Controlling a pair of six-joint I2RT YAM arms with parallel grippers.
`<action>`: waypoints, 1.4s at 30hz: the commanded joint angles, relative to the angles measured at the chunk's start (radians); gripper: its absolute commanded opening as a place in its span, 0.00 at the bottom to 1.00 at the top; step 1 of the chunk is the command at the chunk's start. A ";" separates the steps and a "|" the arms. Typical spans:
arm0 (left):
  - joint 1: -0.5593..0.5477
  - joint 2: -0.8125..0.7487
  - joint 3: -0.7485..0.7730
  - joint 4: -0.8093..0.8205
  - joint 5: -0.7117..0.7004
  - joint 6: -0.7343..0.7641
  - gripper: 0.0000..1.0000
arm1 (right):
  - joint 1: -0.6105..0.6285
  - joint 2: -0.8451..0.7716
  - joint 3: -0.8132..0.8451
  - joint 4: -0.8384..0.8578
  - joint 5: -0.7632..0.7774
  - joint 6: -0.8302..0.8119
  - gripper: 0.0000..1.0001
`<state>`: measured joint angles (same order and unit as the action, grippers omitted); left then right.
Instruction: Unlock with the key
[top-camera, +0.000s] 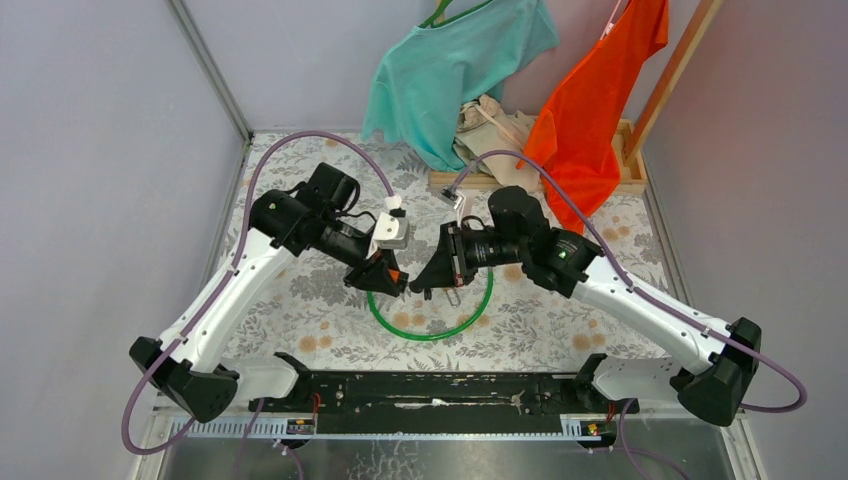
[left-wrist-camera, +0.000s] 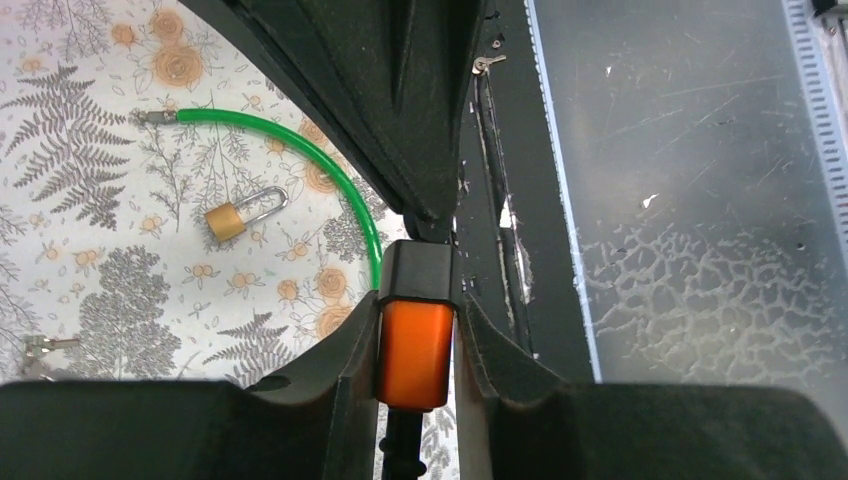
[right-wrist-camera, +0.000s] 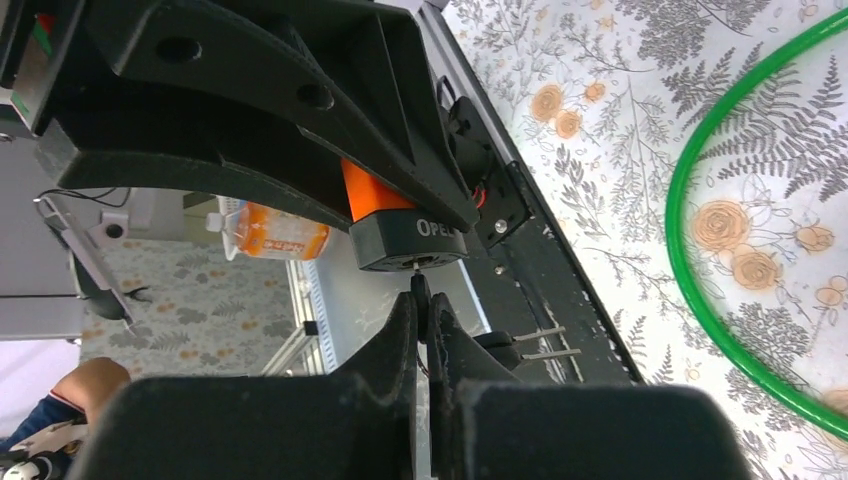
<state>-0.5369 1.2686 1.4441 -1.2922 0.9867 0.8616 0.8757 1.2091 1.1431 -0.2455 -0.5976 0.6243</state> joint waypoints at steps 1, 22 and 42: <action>-0.023 -0.010 0.039 0.143 -0.043 -0.117 0.00 | -0.001 -0.007 0.041 0.258 -0.084 0.099 0.00; 0.004 -0.071 -0.047 0.326 0.096 -0.629 0.02 | 0.197 -0.197 -0.003 0.092 0.306 -1.101 0.99; 0.064 -0.036 -0.045 0.293 0.296 -0.681 0.02 | 0.431 -0.079 0.002 0.181 0.642 -1.450 0.73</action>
<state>-0.4767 1.2568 1.3781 -1.0241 1.2011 0.2176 1.2877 1.1187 1.1145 -0.1200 -0.0319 -0.7544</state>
